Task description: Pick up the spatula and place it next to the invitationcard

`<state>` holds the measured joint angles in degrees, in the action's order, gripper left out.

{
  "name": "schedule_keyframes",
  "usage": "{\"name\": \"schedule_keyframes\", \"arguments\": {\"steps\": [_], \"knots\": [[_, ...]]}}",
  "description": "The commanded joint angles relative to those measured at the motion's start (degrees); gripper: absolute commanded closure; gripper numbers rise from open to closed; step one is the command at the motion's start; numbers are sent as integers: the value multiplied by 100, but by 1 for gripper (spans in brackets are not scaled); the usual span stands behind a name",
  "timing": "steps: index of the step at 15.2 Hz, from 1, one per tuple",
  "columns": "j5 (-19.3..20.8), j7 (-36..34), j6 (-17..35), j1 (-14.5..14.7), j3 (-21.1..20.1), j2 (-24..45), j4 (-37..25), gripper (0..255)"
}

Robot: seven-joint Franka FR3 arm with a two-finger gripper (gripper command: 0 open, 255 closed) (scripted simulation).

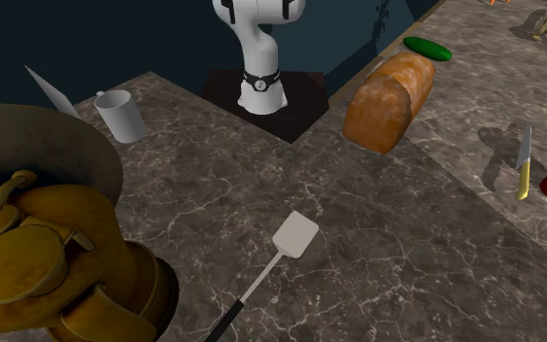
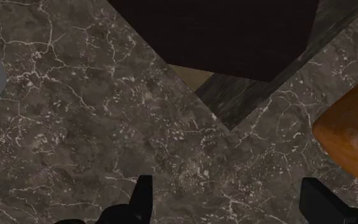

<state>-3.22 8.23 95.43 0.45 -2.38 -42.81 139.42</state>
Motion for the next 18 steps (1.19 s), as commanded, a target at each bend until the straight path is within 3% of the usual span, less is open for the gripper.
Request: {"name": "schedule_keyframes", "arguments": {"steps": [1,10,18], "knots": [[0,0,0,0,0,0,0,0],[-184,-1506,1556,-260,-666,1739,-352,0],[143,-2913,2546,-508,-1029,3511,-1237,0]]}}
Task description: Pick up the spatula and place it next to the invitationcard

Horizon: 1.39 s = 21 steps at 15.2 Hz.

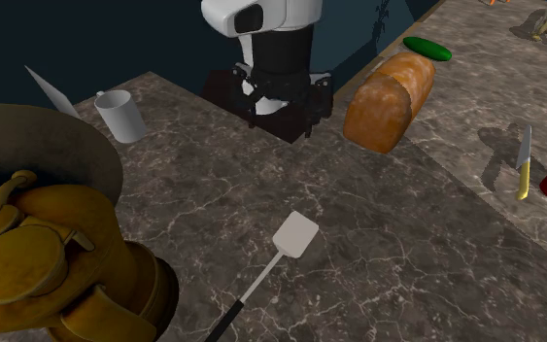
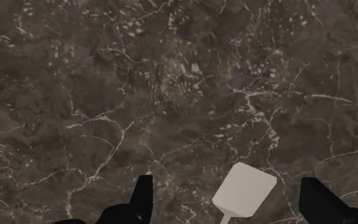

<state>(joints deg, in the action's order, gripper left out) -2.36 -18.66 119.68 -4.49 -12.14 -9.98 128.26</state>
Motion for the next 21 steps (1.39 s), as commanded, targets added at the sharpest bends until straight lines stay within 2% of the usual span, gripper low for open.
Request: {"name": "schedule_keyframes", "arguments": {"steps": [1,8,16,21], "knots": [[127,-405,209,-34,-72,453,-265,0],[661,-1605,599,-44,-19,2016,-1466,0],[1038,-2663,600,117,337,3760,-3256,0],[1073,-2688,827,129,367,3936,-3205,0]]}}
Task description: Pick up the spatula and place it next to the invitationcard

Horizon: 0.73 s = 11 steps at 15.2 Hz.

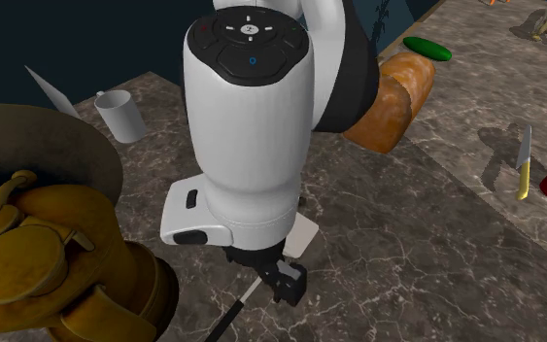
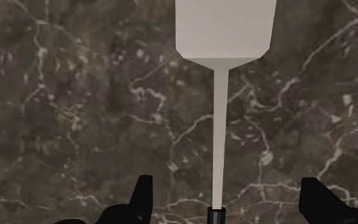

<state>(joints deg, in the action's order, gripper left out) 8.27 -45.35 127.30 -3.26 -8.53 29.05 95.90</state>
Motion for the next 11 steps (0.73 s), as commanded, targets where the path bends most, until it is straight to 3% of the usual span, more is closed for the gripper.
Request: {"name": "schedule_keyframes", "arguments": {"steps": [1,11], "knots": [[19,-24,120,9,11,77,43,0],[44,-39,260,14,27,194,67,0]]}}
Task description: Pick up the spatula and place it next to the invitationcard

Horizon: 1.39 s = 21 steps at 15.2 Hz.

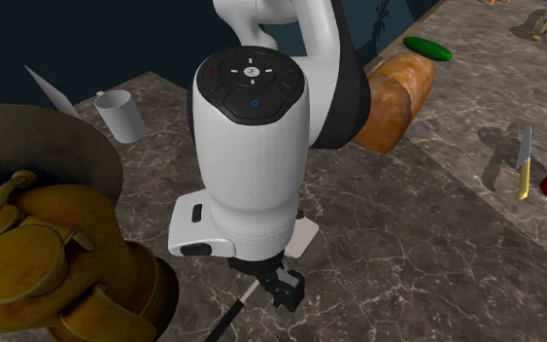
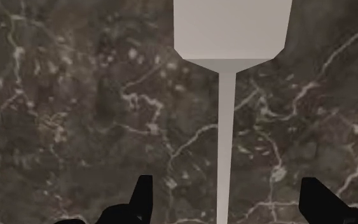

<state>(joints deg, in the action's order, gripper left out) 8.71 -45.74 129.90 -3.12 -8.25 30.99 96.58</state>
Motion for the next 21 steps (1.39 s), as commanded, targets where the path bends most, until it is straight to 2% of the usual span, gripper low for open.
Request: {"name": "schedule_keyframes", "arguments": {"steps": [1,10,21], "knots": [[0,0,0,0,0,0,0,255],[0,0,0,0,0,0,0,255],[-101,85,-654,-29,-55,-410,-250,255]]}}
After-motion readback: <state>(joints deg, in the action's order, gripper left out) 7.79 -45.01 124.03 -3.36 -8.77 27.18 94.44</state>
